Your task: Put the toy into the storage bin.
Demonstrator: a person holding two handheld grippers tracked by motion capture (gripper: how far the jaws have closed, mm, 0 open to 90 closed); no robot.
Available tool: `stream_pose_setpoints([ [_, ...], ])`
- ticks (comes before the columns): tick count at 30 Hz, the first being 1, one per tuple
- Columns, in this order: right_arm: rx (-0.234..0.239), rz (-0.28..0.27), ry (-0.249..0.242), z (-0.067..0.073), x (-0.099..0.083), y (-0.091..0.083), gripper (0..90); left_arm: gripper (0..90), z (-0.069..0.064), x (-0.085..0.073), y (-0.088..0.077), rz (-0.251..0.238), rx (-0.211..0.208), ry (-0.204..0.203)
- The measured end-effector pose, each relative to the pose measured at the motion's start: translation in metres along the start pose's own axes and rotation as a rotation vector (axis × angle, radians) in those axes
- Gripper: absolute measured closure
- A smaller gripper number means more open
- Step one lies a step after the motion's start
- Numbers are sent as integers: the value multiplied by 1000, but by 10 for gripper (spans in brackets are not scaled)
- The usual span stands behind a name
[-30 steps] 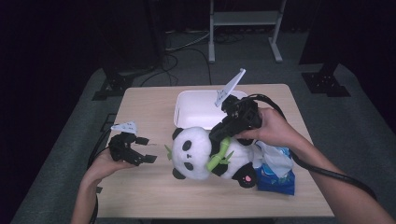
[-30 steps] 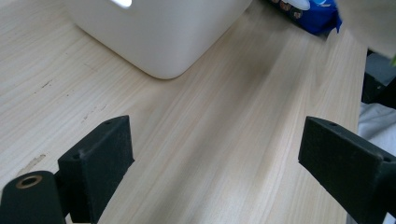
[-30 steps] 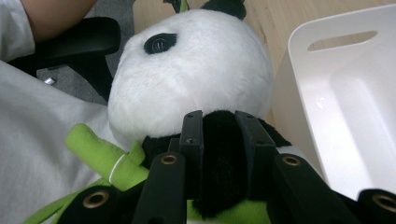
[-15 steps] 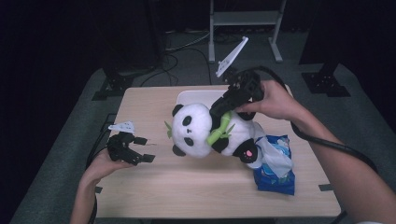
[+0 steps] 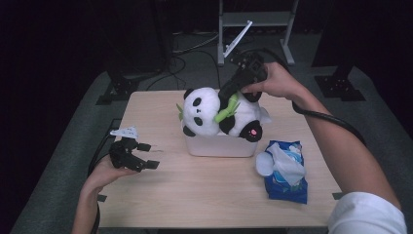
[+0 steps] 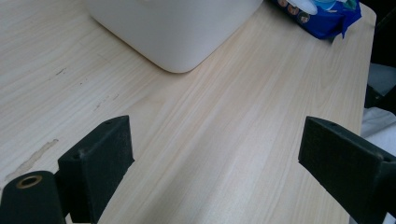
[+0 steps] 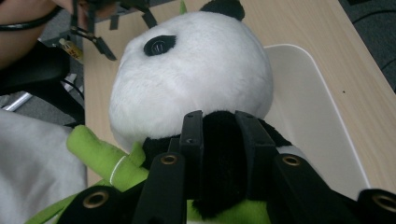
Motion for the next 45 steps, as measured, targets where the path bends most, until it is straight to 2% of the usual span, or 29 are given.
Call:
stream_pose_setpoints([
  [5, 6, 25, 35, -27, -1, 14, 733, 87, 0, -1, 0, 1, 0, 2],
  [10, 12, 36, 45, -44, -4, 30, 733, 87, 1, -2, -1, -4, 1, -3],
  [16, 19, 75, 55, -56, -10, 52, 733, 87, 2, -3, -2, -1, 1, -4],
  [20, 35, 69, 59, -57, -12, 63, 733, 87, 2, -3, -2, 1, -1, -7],
  [27, 65, 64, 60, -49, -17, 72, 733, 87, 3, -3, -3, -2, 2, -4],
  [35, 92, 57, 25, -23, -14, 75, 733, 87, 2, -3, -6, -9, 6, 0],
  [38, 117, 68, 29, -14, -13, 78, 733, 87, 2, -3, -8, -15, 11, 3],
  [39, 118, 74, 17, -12, -13, 80, 733, 87, 3, -3, -9, -14, 13, 2],
  [41, 133, 74, 21, -7, -12, 83, 733, 87, 4, -4, -9, -18, 14, -2],
  [45, 140, 68, 17, -5, -11, 86, 733, 87, 5, -5, -10, -22, 15, -8],
])
Point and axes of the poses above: each handheld gripper's, and its own axes: y roughly forward along the jaws, x roughly out of its top, z roughly to its left, the point moved 8 cm from there along y, roughly forward along the jaws, and after that the axes turned 11 degrees about z, right-handed, at the moved point
